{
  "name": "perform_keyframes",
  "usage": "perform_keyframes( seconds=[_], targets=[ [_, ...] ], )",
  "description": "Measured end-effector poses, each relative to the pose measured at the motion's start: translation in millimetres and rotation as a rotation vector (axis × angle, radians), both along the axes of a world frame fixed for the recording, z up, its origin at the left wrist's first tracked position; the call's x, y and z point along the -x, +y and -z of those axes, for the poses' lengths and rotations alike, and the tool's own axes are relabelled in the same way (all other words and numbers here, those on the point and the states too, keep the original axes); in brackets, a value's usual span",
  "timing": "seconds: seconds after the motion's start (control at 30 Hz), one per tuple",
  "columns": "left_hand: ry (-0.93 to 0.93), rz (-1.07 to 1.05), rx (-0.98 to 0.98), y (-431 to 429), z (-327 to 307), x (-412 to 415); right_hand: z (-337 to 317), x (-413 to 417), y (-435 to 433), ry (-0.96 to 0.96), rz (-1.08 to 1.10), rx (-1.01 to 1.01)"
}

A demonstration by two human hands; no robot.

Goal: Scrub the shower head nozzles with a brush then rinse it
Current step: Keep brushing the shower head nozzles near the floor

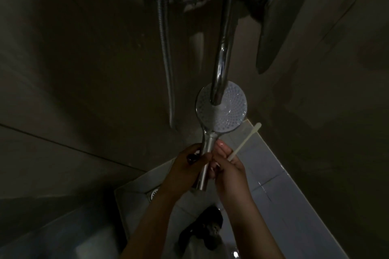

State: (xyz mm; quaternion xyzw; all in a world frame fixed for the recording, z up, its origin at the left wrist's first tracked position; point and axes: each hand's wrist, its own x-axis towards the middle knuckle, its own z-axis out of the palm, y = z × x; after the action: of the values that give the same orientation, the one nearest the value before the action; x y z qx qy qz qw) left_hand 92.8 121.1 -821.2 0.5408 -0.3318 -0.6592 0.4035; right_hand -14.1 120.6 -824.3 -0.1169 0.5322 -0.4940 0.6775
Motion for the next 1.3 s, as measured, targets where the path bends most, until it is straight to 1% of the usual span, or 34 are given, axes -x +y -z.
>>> perform_keyframes(
  seconds=[0.23,0.4,0.53,0.67,0.8,0.97,1.1,1.3],
  targets=[
    [-0.02,0.044,-0.001,-9,7,9,0,9,-5,-0.084,0.069,0.005],
    [-0.113,0.1,0.038,-3,10,11,5,12,5,-0.074,0.074,-0.025],
    [-0.143,0.128,0.055,9,10,4,9,7,18,-0.064,0.07,-0.056],
    [-0.122,0.113,0.022,24,15,-6,15,-3,30,-0.026,0.054,-0.095],
    [-0.162,0.088,0.004,32,19,-17,19,-15,36,-0.004,0.052,-0.132],
    [-0.1,0.043,-0.067,36,21,-28,15,-27,35,0.009,0.039,-0.138],
    [-0.078,0.031,-0.059,36,18,-34,18,-31,32,0.009,0.009,-0.133],
    [-0.099,0.051,-0.035,27,13,-32,25,-28,27,0.043,0.003,-0.118]
  ],
)
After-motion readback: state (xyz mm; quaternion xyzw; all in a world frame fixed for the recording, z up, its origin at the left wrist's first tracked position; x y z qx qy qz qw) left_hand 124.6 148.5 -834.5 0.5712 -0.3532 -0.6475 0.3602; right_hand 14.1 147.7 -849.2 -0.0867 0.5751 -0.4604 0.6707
